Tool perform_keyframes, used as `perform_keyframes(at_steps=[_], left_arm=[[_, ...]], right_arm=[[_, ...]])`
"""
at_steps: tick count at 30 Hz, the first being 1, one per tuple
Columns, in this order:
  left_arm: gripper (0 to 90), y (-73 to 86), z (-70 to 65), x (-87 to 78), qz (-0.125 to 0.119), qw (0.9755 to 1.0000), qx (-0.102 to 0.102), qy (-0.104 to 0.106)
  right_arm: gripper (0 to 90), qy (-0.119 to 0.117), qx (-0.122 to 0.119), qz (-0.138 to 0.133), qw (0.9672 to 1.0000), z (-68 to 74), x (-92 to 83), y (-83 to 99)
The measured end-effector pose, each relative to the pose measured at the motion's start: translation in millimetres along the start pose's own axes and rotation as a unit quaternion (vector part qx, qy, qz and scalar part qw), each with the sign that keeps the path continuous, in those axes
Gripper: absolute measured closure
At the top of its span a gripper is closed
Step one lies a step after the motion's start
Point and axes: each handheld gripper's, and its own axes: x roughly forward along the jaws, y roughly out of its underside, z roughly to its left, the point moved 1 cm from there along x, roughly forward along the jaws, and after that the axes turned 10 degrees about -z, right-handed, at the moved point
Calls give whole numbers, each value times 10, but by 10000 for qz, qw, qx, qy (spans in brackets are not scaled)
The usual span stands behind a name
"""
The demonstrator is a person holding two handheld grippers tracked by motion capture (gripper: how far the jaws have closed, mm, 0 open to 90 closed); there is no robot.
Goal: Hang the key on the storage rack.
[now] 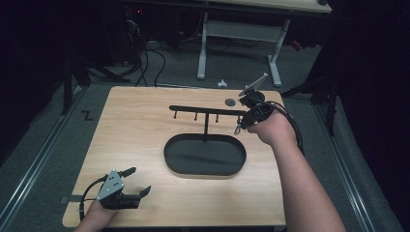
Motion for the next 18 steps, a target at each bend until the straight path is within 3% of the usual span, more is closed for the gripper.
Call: perform_keyframes(at_steps=[18], left_arm=[[151, 1, 2, -2, 7, 10000, -11, 2]], right_arm=[[838, 95, 10, -47, 9999, -8, -4, -6]])
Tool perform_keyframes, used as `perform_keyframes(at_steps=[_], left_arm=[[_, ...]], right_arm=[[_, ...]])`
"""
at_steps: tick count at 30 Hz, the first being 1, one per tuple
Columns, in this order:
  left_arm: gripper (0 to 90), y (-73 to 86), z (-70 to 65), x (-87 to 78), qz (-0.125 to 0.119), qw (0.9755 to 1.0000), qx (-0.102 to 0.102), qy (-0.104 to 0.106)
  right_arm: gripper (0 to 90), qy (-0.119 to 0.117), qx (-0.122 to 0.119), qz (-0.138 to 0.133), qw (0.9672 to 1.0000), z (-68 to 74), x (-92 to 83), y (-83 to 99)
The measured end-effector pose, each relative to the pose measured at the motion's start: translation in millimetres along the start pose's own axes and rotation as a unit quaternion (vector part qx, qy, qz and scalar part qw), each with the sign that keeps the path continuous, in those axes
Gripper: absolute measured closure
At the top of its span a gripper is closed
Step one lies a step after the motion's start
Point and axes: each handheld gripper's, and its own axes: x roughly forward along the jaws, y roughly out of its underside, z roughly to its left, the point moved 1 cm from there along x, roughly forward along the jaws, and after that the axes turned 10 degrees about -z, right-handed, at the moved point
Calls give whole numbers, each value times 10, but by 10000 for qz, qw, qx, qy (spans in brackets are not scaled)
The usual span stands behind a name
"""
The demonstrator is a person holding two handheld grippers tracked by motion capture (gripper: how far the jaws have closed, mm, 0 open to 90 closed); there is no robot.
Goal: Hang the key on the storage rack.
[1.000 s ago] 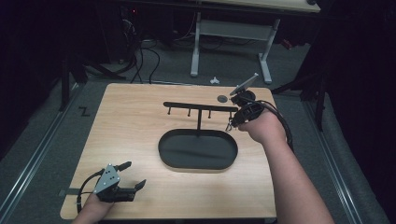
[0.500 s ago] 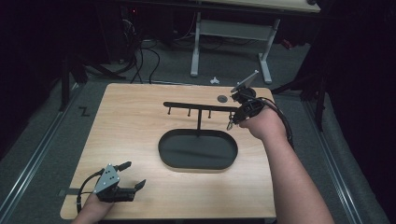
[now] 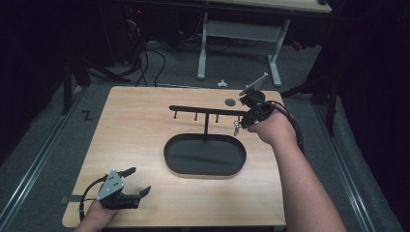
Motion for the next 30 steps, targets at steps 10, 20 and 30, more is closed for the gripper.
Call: perform_keyframes(at_steps=[10, 20, 30], left_arm=[[152, 0, 0, 0, 3, 10000, 1, 2], [152, -1, -3, 3, 22, 10000, 20, 11], [152, 0, -5, 6, 22, 10000, 18, 8]], right_arm=[[830, 4, 24, -22, 10000, -9, 5, 0], [777, -100, 37, -46, 9999, 40, -23, 30], [737, -132, 80, -23, 9999, 75, 91, 62]])
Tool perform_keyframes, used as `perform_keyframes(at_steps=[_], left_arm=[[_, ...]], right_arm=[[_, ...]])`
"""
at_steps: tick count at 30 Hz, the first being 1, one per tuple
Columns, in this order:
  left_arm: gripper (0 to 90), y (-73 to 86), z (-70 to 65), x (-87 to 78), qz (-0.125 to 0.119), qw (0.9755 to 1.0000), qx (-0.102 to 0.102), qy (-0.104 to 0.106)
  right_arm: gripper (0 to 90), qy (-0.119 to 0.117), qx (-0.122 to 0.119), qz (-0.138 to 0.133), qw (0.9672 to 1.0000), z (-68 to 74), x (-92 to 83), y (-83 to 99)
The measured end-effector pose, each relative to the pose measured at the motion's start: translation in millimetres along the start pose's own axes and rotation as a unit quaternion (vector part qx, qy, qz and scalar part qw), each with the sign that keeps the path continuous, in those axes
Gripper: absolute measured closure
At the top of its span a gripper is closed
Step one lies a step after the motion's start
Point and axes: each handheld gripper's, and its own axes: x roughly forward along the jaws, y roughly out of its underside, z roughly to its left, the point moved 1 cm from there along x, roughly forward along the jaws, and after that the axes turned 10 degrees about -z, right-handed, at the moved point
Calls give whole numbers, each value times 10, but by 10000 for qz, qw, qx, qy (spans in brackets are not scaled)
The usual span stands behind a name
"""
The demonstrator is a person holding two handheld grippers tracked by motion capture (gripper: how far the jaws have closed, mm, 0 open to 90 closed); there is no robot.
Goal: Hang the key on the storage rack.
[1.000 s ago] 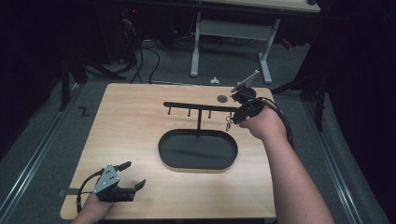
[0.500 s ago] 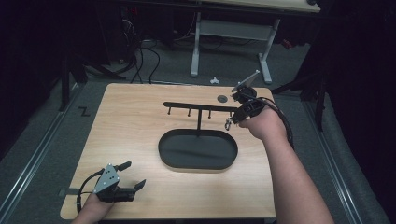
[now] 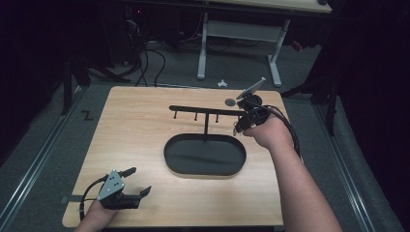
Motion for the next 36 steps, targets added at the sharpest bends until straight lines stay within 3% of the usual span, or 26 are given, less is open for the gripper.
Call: perform_keyframes(at_steps=[14, 19, 21, 23, 36], left_arm=[[151, 2, 3, -7, -20, 10000, -10, -2], [152, 1, 2, -4, 2, 10000, -6, 7], [152, 1, -1, -3, 7, 10000, -2, 5], [152, 2, -4, -1, 0, 10000, 10, 0], [152, 2, -16, 9, 39, 10000, 35, -9]], right_arm=[[740, 139, 104, -112, 9998, 1, 72, -108], [604, 134, 93, -171, 9997, 35, 43, -64], [483, 116, 117, -164, 9997, 48, 47, -21], [469, 232, 108, -247, 9994, 48, 34, 28], [326, 186, 248, -336, 9990, -33, 211, 526]])
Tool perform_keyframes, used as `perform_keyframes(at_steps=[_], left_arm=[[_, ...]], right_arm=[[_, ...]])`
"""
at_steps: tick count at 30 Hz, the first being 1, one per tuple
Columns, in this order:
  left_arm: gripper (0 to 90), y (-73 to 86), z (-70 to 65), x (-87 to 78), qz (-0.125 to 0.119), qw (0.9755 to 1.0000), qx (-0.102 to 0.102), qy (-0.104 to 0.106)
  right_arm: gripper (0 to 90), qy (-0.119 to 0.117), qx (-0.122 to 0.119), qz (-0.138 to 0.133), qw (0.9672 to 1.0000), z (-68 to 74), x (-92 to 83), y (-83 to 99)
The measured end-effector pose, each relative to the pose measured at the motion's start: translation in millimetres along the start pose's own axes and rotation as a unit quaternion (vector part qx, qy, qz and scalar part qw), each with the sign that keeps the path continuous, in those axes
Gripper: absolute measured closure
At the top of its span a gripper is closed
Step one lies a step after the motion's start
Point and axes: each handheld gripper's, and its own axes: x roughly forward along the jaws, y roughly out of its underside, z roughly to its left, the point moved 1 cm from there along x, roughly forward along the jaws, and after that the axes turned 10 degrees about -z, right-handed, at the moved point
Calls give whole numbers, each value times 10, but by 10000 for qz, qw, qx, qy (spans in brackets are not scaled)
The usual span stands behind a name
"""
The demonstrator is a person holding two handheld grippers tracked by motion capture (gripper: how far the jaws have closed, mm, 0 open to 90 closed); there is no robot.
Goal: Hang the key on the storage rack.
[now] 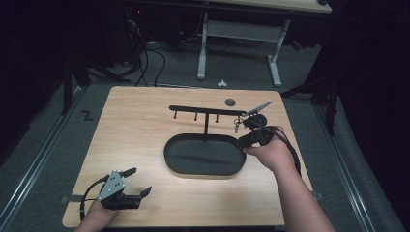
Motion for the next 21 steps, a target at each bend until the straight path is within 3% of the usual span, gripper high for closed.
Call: perform_keyframes(at_steps=[9, 13, 21], left_arm=[[152, 0, 2, 2, 24, 10000, 7, -5], [152, 0, 2, 2, 29, 10000, 10, -7], [151, 1, 2, 5, 41, 10000, 11, -16]], right_arm=[[288, -110, 204, -120, 9997, -59, 174, 337], [251, -72, 55, -250, 9996, -72, 251, 470], [253, -88, 81, -500, 9987, -92, 276, 617]])
